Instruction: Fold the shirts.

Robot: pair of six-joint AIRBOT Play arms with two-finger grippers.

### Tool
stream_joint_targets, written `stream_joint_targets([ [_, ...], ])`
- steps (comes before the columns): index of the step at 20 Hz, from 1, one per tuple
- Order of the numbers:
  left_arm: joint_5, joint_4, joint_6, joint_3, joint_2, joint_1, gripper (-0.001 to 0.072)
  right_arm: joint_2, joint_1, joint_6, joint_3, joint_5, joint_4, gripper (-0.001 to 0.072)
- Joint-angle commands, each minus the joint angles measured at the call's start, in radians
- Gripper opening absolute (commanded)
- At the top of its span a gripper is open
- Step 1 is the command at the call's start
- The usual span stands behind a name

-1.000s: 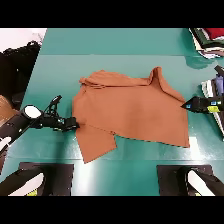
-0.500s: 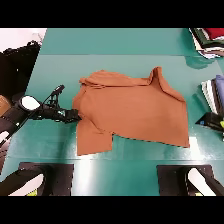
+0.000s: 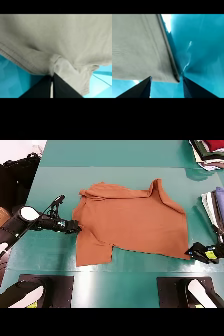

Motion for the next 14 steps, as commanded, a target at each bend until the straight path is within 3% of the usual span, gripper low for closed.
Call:
stream_joint_targets([
  [1, 0.014, 0.000, 0.002, 0.001, 0.001, 0.000, 0.0026, -0.053, -0.004, 0.001, -0.030, -0.016, 0.000, 0.0433],
  [3, 0.013, 0.002, 0.005, 0.001, 0.001, 0.000, 0.0025, -0.103, -0.004, -0.001, -0.030, -0.026, 0.035, 0.0374],
  [4, 0.014, 0.002, 0.020, 0.001, 0.001, 0.000, 0.0026, -0.118, -0.002, -0.001, -0.030, -0.030, 0.040, 0.0261],
  [7, 0.014, 0.004, 0.026, 0.001, 0.011, 0.000, 0.0024, -0.122, -0.002, -0.016, -0.029, -0.021, 0.063, 0.0049],
  [9, 0.030, 0.005, 0.022, 0.005, 0.064, 0.009, 0.0024, -0.064, -0.002, -0.029, -0.011, -0.006, 0.085, 0.0013],
  [14, -0.061, 0.013, -0.003, 0.185, 0.249, 0.098, 0.0024, 0.129, 0.052, -0.030, 0.233, -0.009, 0.266, 0.0012],
])
